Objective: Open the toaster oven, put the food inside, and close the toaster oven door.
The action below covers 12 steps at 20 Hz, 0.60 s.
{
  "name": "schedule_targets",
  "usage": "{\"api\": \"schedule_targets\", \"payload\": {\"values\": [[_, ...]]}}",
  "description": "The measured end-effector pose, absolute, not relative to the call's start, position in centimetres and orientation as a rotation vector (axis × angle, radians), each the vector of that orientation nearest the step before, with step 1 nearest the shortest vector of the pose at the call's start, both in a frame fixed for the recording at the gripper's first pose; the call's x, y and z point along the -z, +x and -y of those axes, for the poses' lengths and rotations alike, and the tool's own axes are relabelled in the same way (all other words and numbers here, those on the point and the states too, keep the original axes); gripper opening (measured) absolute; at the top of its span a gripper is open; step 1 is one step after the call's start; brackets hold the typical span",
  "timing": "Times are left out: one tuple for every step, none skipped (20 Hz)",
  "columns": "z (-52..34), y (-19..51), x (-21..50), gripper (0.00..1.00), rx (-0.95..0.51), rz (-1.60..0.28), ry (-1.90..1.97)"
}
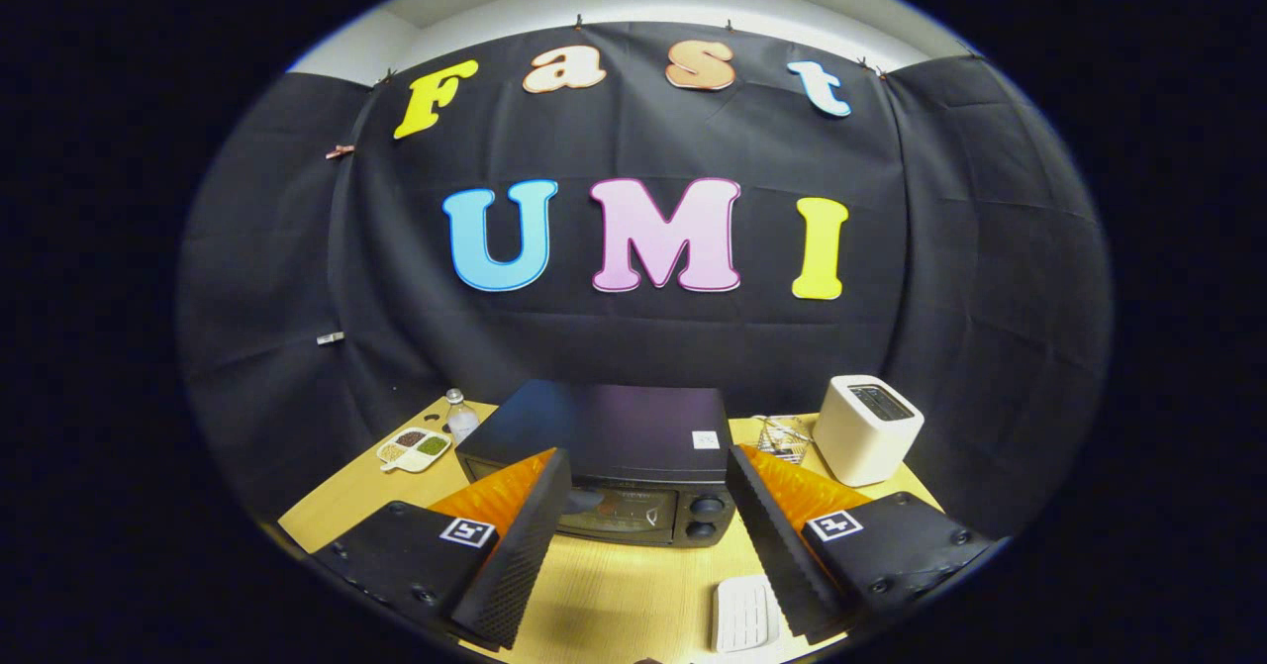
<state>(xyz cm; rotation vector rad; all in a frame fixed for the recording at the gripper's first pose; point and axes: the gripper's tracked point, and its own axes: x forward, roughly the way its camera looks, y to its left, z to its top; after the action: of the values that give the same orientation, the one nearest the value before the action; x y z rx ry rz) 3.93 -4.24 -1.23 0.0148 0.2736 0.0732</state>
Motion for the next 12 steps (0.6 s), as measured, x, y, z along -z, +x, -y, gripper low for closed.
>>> {"api": "schedule_targets", "payload": {"values": [[4.9,3.4,0.8,0.98,-0.060,-0.260,0.011],[5.7,2.8,0.3,0.98,-0.046,-0.249,0.006],[6.3,2.3,-0.3,0.98,-0.038,-0.234,0.005],[6.7,1.8,-0.9,0.98,-0.033,-0.220,0.005],[7.1,1.3,-1.5,0.98,-0.027,-0.207,0.006],[7.7,0.7,-2.2,0.98,-0.021,-0.188,-0.001],[8.2,0.3,-3.0,0.98,-0.008,-0.170,-0.008],[8.6,-0.1,-3.7,0.98,-0.001,-0.153,-0.014],[8.7,-0.5,-4.3,0.98,0.002,-0.144,-0.014],[8.9,-0.9,-4.8,0.98,0.004,-0.134,-0.017],[9.0,-1.2,-5.3,0.98,0.007,-0.123,-0.018],[8.9,-1.2,-5.6,0.98,0.006,-0.114,-0.013]]}}
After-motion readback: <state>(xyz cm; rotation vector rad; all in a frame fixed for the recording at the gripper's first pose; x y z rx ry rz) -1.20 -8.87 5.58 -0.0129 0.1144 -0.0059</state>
